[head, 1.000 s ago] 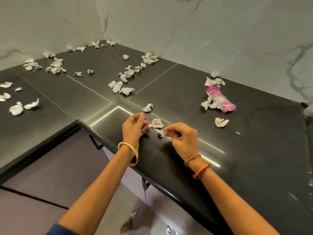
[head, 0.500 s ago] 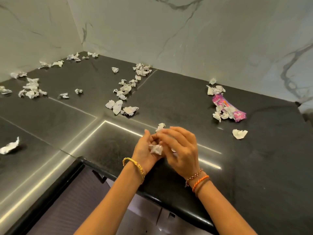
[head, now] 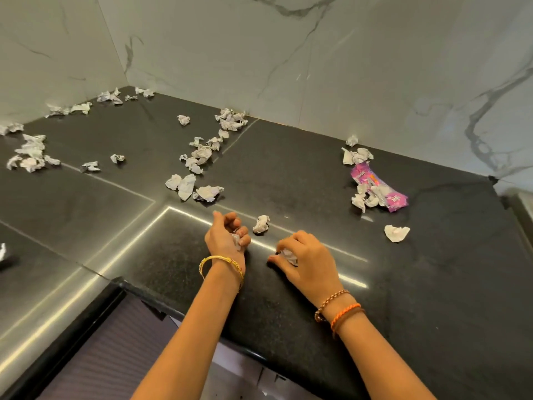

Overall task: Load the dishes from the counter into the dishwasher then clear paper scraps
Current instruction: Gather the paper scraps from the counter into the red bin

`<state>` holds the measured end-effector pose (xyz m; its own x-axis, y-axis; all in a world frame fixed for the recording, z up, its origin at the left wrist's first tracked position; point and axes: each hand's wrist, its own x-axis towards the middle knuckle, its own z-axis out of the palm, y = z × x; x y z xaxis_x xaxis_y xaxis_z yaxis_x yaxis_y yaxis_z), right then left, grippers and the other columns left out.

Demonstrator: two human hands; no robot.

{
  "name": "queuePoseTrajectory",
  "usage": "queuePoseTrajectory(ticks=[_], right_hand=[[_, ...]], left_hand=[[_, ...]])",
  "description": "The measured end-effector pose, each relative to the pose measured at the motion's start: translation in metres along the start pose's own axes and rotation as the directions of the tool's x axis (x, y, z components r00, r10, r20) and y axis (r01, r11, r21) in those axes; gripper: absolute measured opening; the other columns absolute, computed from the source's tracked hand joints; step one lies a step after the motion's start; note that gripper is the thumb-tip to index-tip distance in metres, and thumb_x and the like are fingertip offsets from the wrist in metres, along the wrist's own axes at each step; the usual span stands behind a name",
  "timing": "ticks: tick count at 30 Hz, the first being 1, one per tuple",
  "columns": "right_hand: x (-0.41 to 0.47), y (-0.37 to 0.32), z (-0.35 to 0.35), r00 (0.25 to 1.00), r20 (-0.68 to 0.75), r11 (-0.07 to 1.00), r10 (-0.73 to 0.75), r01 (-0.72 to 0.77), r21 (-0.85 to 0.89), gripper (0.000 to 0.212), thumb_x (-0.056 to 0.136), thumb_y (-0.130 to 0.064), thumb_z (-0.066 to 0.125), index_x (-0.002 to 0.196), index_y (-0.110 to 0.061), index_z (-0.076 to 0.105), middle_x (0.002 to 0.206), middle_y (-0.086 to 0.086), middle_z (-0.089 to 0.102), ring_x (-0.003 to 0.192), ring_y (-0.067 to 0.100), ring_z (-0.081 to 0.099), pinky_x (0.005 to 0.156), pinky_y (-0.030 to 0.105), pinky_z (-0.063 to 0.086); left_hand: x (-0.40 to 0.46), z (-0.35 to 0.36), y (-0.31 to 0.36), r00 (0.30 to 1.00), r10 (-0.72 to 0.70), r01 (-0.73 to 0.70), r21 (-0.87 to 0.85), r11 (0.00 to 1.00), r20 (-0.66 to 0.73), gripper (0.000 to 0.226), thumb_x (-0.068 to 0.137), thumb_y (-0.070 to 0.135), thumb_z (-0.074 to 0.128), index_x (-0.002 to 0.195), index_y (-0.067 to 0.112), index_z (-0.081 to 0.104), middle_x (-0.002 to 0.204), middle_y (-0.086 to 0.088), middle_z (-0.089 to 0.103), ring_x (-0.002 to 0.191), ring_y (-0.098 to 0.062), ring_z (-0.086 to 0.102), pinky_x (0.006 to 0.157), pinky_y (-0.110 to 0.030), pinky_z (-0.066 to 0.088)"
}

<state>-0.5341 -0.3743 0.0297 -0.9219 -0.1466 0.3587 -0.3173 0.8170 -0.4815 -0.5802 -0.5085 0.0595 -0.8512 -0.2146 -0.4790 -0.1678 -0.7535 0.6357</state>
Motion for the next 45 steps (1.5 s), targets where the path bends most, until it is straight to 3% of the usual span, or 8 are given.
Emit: queuePoseTrajectory(ticks=[5, 14, 21, 27, 31, 34, 41, 45], right_hand=[[0.020, 0.010, 0.003, 0.999, -0.054, 0.994, 0.005, -0.011, -0.111, 0.032, 0.079, -0.036, 0.057, 0.059, -0.011, 0.053, 0.056, 0.009, 0.058, 0.051, 0.028, 0.056, 0.046, 0.027, 0.032], [0.061, -0.040, -0.006, 0.902, -0.263, 0.766, 0.343, -0.107, 0.634, 0.042, 0.082, -0.018, 0.068, 0.050, -0.018, 0.041, 0.044, -0.009, 0.036, 0.041, 0.003, 0.037, 0.044, 0.012, 0.028], [0.067, -0.058, 0.021, 0.934, -0.336, 0.982, -0.123, 0.163, 0.094, 0.038, 0.076, -0.049, 0.053, 0.057, -0.018, 0.060, 0.063, -0.004, 0.060, 0.068, 0.014, 0.048, 0.058, 0.024, 0.034], [0.071, -0.035, 0.007, 0.942, -0.317, 0.919, 0.114, 0.021, 0.394, 0.033, 0.087, -0.032, 0.045, 0.079, -0.010, 0.069, 0.086, 0.004, 0.068, 0.080, 0.010, 0.048, 0.070, 0.012, 0.028], [0.065, -0.009, 0.009, 0.990, -0.131, 0.959, 0.059, -0.020, 0.281, 0.022, 0.088, -0.007, 0.050, 0.099, -0.014, 0.068, 0.104, 0.004, 0.065, 0.100, 0.019, 0.055, 0.078, 0.011, 0.025], [0.049, 0.002, 0.009, 0.971, -0.213, 0.969, 0.107, -0.053, 0.243, 0.023, 0.084, -0.005, 0.052, 0.100, -0.014, 0.067, 0.101, 0.005, 0.062, 0.096, 0.023, 0.053, 0.079, 0.003, 0.027], [0.006, 0.022, -0.025, 0.818, -0.533, 0.976, 0.218, -0.167, 0.142, 0.023, 0.079, -0.004, 0.051, 0.091, -0.013, 0.068, 0.090, 0.006, 0.061, 0.085, 0.018, 0.049, 0.075, 0.004, 0.026], [-0.028, 0.040, -0.054, 0.732, -0.647, 0.977, 0.212, -0.136, 0.167, 0.023, 0.081, -0.008, 0.048, 0.090, -0.007, 0.069, 0.089, 0.009, 0.057, 0.087, 0.011, 0.049, 0.081, 0.007, 0.033]], left_hand=[[0.002, -0.002, 0.004, 0.996, -0.083, 0.082, 0.033, 0.996, 0.029, 0.040, 0.101, 0.032, 0.032, 0.072, 0.008, 0.047, 0.061, -0.002, 0.041, 0.027, -0.005, 0.036, 0.030, -0.009, 0.024], [-0.013, -0.002, 0.002, 0.950, -0.251, 0.258, -0.010, 0.966, 0.187, 0.042, 0.097, 0.038, 0.035, 0.081, 0.003, 0.053, 0.074, -0.012, 0.059, 0.055, -0.022, 0.065, 0.046, -0.024, 0.054], [-0.021, -0.006, 0.009, 0.923, -0.293, 0.312, -0.038, 0.949, 0.249, 0.045, 0.096, 0.042, 0.036, 0.076, 0.008, 0.058, 0.053, -0.009, 0.065, 0.042, -0.020, 0.063, 0.040, -0.025, 0.052], [-0.010, -0.010, 0.005, 0.950, -0.253, 0.263, -0.032, 0.964, 0.181, 0.036, 0.095, 0.036, 0.040, 0.076, 0.010, 0.055, 0.055, -0.003, 0.058, 0.044, -0.015, 0.059, 0.043, -0.020, 0.049], [-0.017, -0.004, -0.001, 0.985, -0.121, 0.126, -0.034, 0.991, 0.124, 0.027, 0.096, 0.026, 0.044, 0.077, 0.011, 0.055, 0.064, -0.001, 0.056, 0.055, -0.015, 0.057, 0.042, -0.016, 0.048], [-0.022, -0.002, -0.016, 0.976, 0.134, -0.150, 0.087, 0.985, 0.172, 0.018, 0.094, 0.012, 0.046, 0.081, 0.012, 0.059, 0.074, -0.001, 0.059, 0.067, -0.014, 0.057, 0.055, -0.019, 0.051], [-0.036, 0.009, -0.035, 0.839, 0.376, -0.544, 0.576, 0.610, 0.394, 0.018, 0.088, 0.012, 0.059, 0.076, 0.025, 0.062, 0.078, 0.006, 0.064, 0.077, -0.010, 0.059, 0.074, -0.025, 0.052], [-0.043, 0.024, -0.051, 0.750, 0.441, -0.597, 0.792, 0.131, 0.493, 0.014, 0.081, 0.036, 0.055, 0.083, 0.029, 0.067, 0.092, 0.006, 0.068, 0.094, -0.019, 0.059, 0.094, -0.045, 0.040]])
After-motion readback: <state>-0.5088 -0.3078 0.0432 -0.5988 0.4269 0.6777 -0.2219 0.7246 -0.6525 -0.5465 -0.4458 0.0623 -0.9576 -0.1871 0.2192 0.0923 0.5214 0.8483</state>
